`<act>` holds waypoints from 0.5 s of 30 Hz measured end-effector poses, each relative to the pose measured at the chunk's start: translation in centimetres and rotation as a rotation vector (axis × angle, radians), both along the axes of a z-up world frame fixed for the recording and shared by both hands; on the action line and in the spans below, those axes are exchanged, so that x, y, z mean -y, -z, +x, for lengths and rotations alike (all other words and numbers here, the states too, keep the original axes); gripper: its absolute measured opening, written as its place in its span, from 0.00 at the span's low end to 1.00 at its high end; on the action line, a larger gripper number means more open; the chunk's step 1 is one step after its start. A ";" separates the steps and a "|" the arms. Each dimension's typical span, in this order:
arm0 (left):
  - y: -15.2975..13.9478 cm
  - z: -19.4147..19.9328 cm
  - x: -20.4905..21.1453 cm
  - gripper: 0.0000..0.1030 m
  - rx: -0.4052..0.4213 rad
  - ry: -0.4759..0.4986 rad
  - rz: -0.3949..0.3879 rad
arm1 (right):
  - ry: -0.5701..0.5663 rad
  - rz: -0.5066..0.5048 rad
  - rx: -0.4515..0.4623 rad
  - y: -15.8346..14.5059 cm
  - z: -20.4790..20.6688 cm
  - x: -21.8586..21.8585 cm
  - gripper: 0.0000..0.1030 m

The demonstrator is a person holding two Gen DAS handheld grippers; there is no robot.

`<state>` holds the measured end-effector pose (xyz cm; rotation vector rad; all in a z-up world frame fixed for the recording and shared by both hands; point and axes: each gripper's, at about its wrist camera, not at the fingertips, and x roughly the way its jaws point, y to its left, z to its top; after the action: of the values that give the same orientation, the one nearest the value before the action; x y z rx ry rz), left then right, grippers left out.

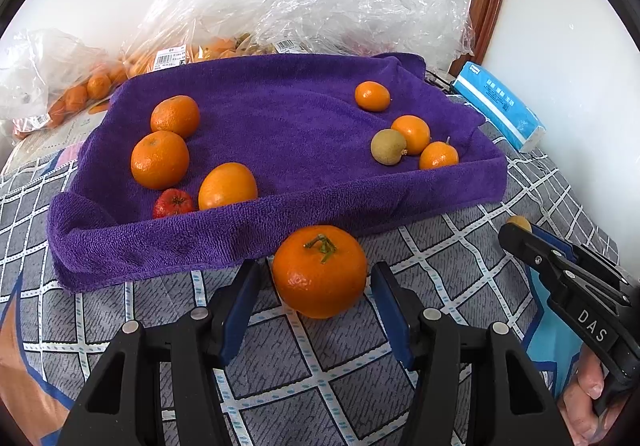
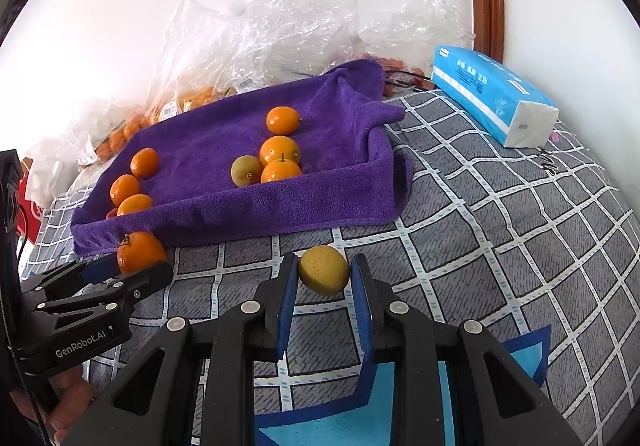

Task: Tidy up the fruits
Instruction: 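Carry the large orange toward the towel with the left tool while the right tool carries the yellow citrus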

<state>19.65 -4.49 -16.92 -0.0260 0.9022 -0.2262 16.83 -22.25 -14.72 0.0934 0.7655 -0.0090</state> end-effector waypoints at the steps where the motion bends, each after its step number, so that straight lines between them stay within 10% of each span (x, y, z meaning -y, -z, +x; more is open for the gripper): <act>1: 0.0 0.0 0.0 0.53 -0.001 0.000 -0.004 | -0.001 -0.001 0.001 0.0 0.0 0.0 0.26; 15: -0.4 -0.6 -1.8 0.40 0.009 0.013 -0.163 | -0.062 -0.008 0.044 -0.5 -0.6 -1.0 0.26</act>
<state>19.05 -2.73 -16.49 -0.1703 0.8730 -0.3113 16.25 -21.25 -14.26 0.0620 0.7240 0.0488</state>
